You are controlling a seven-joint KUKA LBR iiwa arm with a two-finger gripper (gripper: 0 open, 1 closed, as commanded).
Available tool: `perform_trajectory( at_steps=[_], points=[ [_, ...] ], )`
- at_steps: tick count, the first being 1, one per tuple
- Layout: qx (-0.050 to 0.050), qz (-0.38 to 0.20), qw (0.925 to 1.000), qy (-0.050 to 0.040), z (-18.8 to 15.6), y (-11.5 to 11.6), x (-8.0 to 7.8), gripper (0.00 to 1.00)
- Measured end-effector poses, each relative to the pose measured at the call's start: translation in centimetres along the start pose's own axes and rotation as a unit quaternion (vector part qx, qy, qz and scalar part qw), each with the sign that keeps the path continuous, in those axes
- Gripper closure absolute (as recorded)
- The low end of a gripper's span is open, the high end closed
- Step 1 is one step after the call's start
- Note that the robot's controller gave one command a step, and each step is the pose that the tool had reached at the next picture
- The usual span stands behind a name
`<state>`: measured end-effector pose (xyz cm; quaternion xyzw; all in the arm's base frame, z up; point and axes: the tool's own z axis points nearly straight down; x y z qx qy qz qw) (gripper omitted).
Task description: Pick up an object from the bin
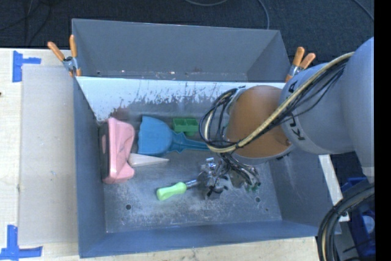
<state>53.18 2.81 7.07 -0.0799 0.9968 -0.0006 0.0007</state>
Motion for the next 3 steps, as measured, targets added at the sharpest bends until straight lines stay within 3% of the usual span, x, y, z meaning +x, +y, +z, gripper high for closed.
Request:
perform_trajectory(
  at_steps=[1, 2, 3],
  points=[
    [-0.001, -0.008, 1.0000, 0.0008, -2.5, -3.3, 0.3, 1.00],
    [0.001, -0.011, 0.9999, -0.0001, -3.1, -4.1, 1.3, 1.00],
    [-0.001, -0.017, 0.9999, 0.0044, -7.6, -2.7, 1.1, 1.00]
  ],
)
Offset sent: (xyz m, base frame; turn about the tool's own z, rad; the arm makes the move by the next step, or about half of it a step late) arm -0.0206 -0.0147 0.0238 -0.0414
